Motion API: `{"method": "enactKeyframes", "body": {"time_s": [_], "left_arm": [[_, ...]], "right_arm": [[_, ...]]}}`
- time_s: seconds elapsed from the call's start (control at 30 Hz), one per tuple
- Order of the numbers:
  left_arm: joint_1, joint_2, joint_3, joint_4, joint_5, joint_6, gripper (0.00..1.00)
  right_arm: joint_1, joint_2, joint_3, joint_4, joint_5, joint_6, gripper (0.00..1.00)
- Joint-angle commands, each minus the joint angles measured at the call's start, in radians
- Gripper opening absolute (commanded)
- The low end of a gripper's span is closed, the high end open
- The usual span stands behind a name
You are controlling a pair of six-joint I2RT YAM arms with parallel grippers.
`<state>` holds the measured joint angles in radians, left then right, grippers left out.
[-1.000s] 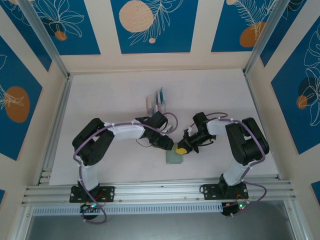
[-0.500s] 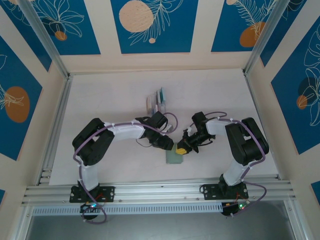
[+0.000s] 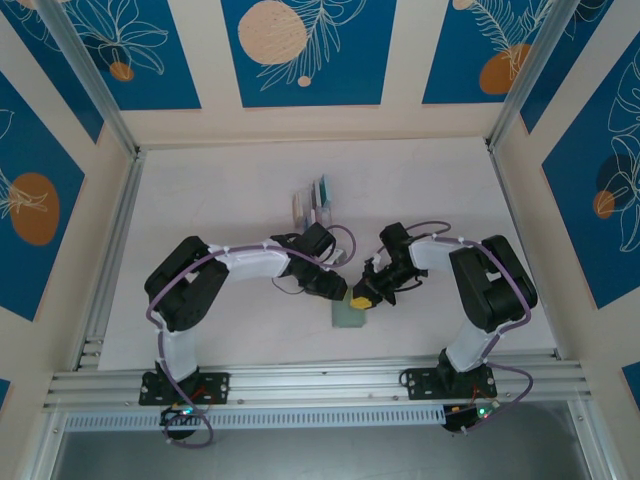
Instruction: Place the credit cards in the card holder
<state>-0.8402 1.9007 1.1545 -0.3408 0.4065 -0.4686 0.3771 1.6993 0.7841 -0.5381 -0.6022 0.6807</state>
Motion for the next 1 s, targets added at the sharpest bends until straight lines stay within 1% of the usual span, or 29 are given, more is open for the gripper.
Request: {"method": "enactKeyframes", "body": {"time_s": [0.0,0.13,0.27,0.4,0.63,0.97], "left_arm": [[-0.01,0.018,0.012,-0.006,-0.012,0.005,0.44],[-0.011,0.02,0.006,-0.003,-0.014,0.006,0.44],[-0.011,0.02,0.002,0.0,-0.015,0.006,0.43],[-0.011,0.021,-0.007,0.01,-0.014,0.0,0.43],[-0.011,0.022,-0.012,0.016,-0.011,-0.003,0.43],[-0.011,0.023,-0.015,0.02,-0.011,-0.005,0.43]], "right_arm": [[0.027,0.031,-0.025,-0.015,0.191,0.019,0.0],[0.012,-0.03,-0.013,0.013,0.096,0.034,0.0],[-0.025,-0.053,-0.013,0.048,-0.017,0.051,0.0],[-0.039,-0.049,-0.016,0.073,-0.073,0.06,0.0],[-0.061,-0.046,-0.046,0.107,-0.087,0.074,0.0],[-0.064,-0.041,-0.058,0.082,-0.056,0.052,0.0]]}}
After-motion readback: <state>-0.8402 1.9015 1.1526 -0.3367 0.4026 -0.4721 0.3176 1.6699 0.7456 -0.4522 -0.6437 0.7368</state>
